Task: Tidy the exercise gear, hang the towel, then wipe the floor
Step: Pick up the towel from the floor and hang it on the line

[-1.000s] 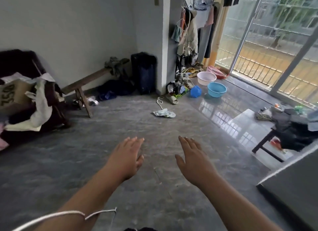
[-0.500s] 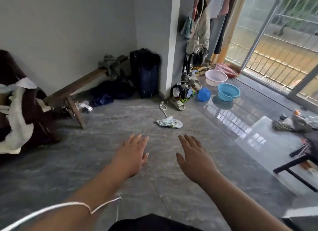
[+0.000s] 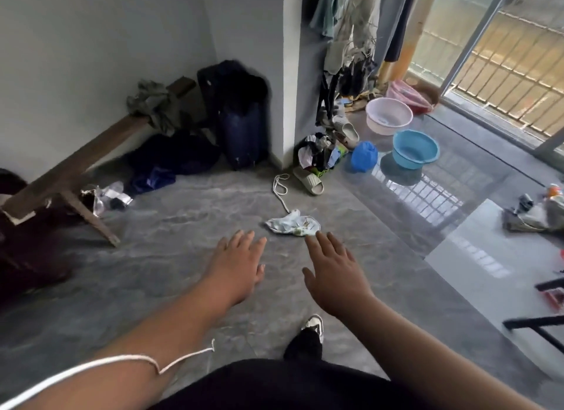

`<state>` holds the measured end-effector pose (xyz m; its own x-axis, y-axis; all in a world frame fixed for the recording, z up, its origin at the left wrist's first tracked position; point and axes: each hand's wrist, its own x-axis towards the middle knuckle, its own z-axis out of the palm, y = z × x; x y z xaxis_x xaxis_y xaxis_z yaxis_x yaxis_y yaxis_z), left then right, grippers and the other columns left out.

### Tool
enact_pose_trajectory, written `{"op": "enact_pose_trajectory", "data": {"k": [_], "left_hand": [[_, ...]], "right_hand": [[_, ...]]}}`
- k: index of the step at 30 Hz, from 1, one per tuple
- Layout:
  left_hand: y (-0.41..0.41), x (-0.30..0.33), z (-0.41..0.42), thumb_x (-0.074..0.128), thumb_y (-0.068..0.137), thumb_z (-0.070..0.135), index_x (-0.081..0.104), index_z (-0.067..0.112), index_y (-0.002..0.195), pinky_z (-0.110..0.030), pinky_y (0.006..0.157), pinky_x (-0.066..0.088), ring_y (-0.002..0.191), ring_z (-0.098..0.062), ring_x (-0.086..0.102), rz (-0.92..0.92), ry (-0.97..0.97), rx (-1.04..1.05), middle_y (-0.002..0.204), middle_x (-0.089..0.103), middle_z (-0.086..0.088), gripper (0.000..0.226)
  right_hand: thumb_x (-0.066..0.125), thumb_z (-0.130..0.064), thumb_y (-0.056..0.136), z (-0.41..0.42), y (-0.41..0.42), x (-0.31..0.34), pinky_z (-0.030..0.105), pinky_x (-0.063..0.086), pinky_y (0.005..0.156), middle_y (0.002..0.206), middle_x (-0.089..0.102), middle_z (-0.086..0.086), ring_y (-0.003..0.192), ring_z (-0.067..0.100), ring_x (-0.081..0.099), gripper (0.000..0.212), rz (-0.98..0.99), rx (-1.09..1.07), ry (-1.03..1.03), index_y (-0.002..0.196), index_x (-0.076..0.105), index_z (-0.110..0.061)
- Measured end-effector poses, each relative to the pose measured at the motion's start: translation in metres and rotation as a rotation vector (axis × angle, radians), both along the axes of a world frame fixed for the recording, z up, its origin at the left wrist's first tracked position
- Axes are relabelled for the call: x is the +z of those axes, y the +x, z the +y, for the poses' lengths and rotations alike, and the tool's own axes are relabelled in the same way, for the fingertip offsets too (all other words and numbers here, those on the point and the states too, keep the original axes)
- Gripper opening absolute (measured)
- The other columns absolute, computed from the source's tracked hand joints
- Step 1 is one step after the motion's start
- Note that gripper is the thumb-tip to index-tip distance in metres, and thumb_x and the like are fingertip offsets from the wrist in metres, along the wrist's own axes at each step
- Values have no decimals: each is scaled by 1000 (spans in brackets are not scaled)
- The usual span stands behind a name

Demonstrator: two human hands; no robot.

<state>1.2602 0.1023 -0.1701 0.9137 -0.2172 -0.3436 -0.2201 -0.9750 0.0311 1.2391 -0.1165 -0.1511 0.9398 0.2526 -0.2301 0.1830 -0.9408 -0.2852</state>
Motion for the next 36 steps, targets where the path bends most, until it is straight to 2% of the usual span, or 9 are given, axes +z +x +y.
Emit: {"op": "enact_pose_trajectory", "data": {"k": [5, 10, 14, 20, 25, 28, 32, 36], "left_hand": [[109, -11, -13, 37, 99, 44, 18, 23, 154, -47, 120, 17, 150, -29, 14, 76, -4, 52, 163, 16, -9, 63], [201, -36, -20, 38, 99, 43, 19, 22, 154, -46, 119, 17, 149, -29, 15, 134, -12, 28, 163, 17, -9, 62], [285, -80, -23, 38, 98, 42, 19, 21, 154, -46, 118, 20, 149, -29, 17, 197, -10, -61, 162, 19, -8, 63], [415, -166, -17, 44, 95, 37, 31, 17, 147, -41, 114, 29, 142, -25, 29, 261, -107, -126, 153, 35, -6, 57], [503, -284, -22, 47, 91, 33, 38, 15, 141, -43, 111, 35, 136, -27, 37, 310, -113, -204, 146, 43, -8, 54], [535, -374, -26, 47, 89, 27, 43, 15, 138, -43, 108, 37, 132, -28, 41, 314, -153, -168, 143, 46, -8, 51], [558, -511, -25, 50, 87, 18, 46, 15, 132, -42, 102, 41, 123, -29, 46, 331, -219, -71, 138, 49, -7, 45], [564, -661, -20, 54, 86, 16, 45, 17, 131, -42, 100, 42, 125, -29, 45, 334, -190, -72, 139, 46, -5, 46]], "right_hand": [[37, -45, 99, -14, 117, -23, 41, 7, 122, 166, 6, 5, 152, 24, -1, 68, 67, 98, -28, 157, 10, -20], [38, -44, 99, -20, 207, -52, 40, 9, 121, 165, 8, 5, 152, 24, 2, 69, 147, 43, -24, 157, 9, -21], [39, -42, 99, -21, 282, -89, 41, 10, 121, 165, 12, 7, 152, 26, 5, 67, 199, -35, -46, 156, 11, -19], [40, -36, 98, -6, 384, -173, 41, 11, 122, 165, 12, 8, 152, 26, 6, 66, 298, -187, -44, 156, 13, -18], [40, -31, 97, 4, 451, -290, 41, 10, 121, 165, 10, 6, 152, 24, 4, 66, 378, -319, -3, 156, 13, -18], [41, -30, 97, 3, 482, -382, 39, 12, 121, 165, 11, 6, 152, 25, 6, 67, 405, -341, 12, 156, 12, -17], [43, -26, 95, 0, 508, -525, 41, 16, 120, 165, 11, 7, 151, 26, 8, 68, 443, -309, 8, 156, 14, -19], [48, -21, 93, -2, 526, -675, 42, 19, 119, 164, 12, 10, 150, 29, 11, 70, 442, -196, -2, 155, 15, -22]]}}
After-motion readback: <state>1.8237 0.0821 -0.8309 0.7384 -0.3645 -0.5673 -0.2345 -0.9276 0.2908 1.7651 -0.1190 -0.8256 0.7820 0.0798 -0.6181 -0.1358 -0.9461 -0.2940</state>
